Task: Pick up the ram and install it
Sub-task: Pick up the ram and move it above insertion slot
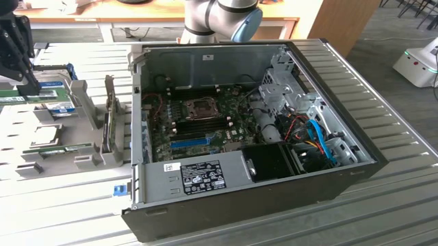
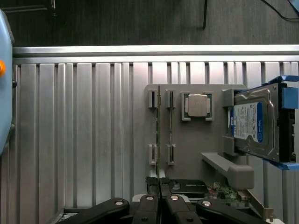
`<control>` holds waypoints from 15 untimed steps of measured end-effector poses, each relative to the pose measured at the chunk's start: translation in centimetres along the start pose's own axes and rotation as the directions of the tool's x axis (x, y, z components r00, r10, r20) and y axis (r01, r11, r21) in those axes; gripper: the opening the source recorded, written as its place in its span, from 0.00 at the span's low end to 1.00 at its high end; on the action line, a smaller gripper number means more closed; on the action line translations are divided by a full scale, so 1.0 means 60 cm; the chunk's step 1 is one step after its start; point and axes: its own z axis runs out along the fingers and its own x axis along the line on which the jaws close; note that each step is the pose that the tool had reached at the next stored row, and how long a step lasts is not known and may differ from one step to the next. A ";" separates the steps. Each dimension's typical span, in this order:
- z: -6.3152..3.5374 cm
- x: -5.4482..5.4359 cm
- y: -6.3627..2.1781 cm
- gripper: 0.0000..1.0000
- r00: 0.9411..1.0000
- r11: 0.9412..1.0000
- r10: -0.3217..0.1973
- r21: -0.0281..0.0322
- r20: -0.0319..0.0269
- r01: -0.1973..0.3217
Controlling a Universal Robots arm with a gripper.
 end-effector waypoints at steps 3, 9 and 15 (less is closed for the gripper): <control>0.000 0.000 -0.009 0.12 1.000 1.000 0.000 0.000 0.000 0.000; -0.001 -0.001 -0.025 0.12 1.000 1.000 0.000 0.000 0.000 0.000; -0.001 -0.001 -0.041 0.12 1.000 1.000 0.000 0.000 0.000 0.000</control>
